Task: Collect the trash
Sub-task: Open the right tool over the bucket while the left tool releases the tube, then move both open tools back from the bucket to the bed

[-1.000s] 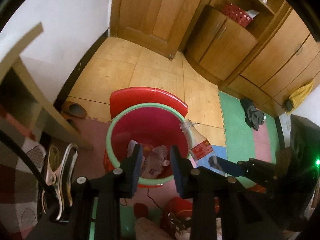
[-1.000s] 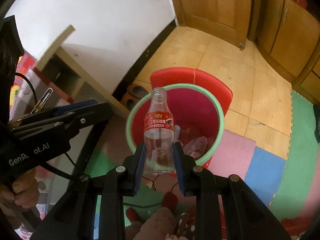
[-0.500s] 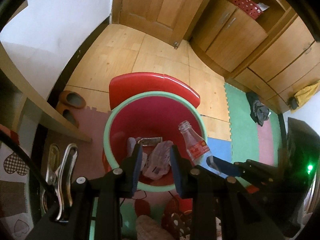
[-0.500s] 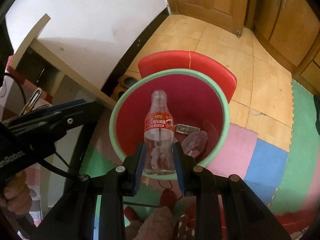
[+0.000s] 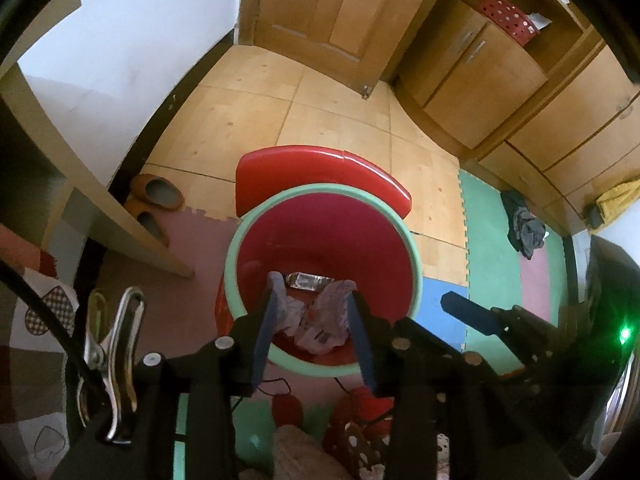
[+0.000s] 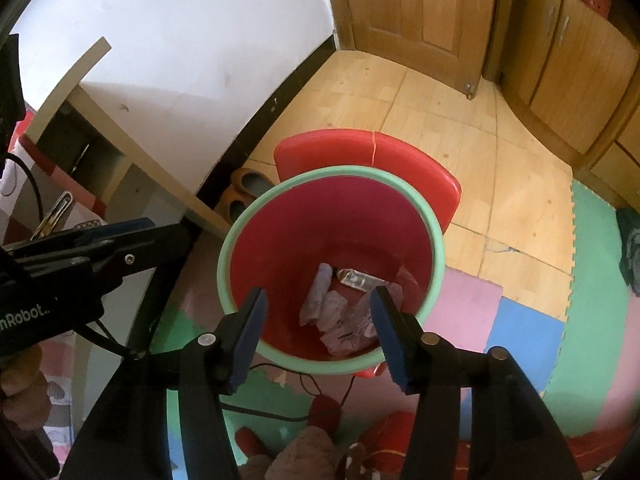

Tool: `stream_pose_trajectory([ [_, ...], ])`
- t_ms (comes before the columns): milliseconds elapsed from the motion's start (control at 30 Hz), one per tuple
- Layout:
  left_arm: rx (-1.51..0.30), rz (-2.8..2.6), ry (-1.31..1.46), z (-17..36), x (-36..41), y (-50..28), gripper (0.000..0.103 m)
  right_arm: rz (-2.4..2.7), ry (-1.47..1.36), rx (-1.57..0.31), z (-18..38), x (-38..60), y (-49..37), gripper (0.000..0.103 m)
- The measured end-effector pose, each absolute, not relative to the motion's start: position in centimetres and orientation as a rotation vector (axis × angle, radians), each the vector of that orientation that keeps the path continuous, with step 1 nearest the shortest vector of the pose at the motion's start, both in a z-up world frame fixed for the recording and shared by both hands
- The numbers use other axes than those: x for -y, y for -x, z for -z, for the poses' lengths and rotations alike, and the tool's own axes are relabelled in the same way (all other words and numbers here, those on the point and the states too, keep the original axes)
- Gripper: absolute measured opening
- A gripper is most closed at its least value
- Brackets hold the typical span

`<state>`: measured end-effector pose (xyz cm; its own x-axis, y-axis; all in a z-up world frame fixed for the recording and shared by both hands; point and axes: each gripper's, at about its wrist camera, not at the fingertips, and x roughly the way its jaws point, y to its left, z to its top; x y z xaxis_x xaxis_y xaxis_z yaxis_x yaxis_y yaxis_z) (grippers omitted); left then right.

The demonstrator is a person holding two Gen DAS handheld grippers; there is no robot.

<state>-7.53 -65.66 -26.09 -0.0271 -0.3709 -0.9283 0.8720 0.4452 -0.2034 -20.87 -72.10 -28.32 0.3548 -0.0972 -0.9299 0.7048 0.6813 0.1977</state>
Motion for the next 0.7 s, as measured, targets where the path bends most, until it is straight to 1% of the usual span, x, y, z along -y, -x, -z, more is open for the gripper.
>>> stream_pose_trajectory([
  [200, -1.221, 1.054, -0.509, 25.0, 65.1, 7.6, 0.050, 0.571, -0.651, -1.078, 26.8, 71.7, 21.2, 0.055],
  [467, -1.214, 1.040, -0.479, 22.1, 63.6, 8.0, 0.051, 0.557, -0.626, -1.036, 23.0, 70.7, 21.4, 0.055],
  [700, -1.169, 1.014, -0.431, 18.8, 61.1, 7.7, 0.058, 0.527, -0.564, -0.984, 19.0, 69.2, 20.7, 0.055],
])
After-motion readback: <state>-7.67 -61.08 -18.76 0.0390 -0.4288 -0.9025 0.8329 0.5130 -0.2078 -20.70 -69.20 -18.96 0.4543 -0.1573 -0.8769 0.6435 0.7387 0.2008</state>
